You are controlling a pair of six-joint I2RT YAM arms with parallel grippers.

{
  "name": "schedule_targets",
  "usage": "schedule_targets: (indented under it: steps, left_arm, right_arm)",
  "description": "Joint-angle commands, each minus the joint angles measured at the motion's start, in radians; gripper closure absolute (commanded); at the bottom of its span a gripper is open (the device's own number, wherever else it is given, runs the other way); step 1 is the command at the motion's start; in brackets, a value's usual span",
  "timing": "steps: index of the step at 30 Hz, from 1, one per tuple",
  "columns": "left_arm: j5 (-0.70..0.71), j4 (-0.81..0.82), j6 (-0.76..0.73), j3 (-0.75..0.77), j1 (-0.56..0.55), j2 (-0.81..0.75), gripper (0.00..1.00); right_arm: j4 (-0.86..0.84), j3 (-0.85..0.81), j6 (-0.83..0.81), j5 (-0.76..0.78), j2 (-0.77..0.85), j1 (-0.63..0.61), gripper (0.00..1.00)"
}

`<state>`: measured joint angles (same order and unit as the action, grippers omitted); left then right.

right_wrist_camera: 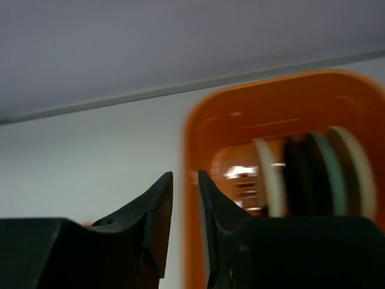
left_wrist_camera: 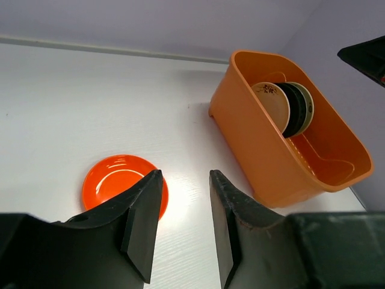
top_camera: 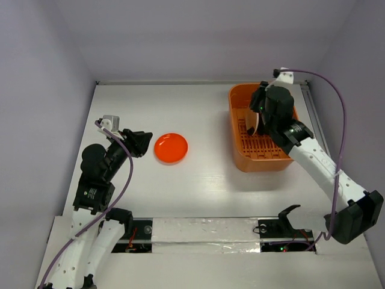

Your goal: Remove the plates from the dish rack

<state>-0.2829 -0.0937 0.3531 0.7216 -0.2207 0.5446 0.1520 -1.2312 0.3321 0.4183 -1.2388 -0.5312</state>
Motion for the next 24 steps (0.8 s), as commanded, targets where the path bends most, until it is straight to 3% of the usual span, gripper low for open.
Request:
schedule_targets:
  steps: [1, 5, 14, 24]
  left_arm:
    - [-0.041, 0.069, 0.001, 0.009, 0.004, -0.011, 0.66]
    - [-0.047, 0.071, 0.000, 0.009, 0.004, -0.006, 0.65]
    - [-0.064, 0.072, -0.005, 0.013, 0.004, -0.011, 0.65]
    - [-0.062, 0.066, -0.011, 0.019, -0.014, -0.009, 0.65]
  right_arm:
    - [0.102, 0.021, -0.053, 0.141, -0.020, 0.089, 0.67]
    - [0.210, -0.023, -0.088, 0.198, -0.121, 0.122, 0.62]
    - [0.261, -0.116, -0.119, 0.146, -0.289, 0.161, 0.62]
    - [0.308, -0.178, -0.120, 0.209, -0.422, 0.162, 0.71]
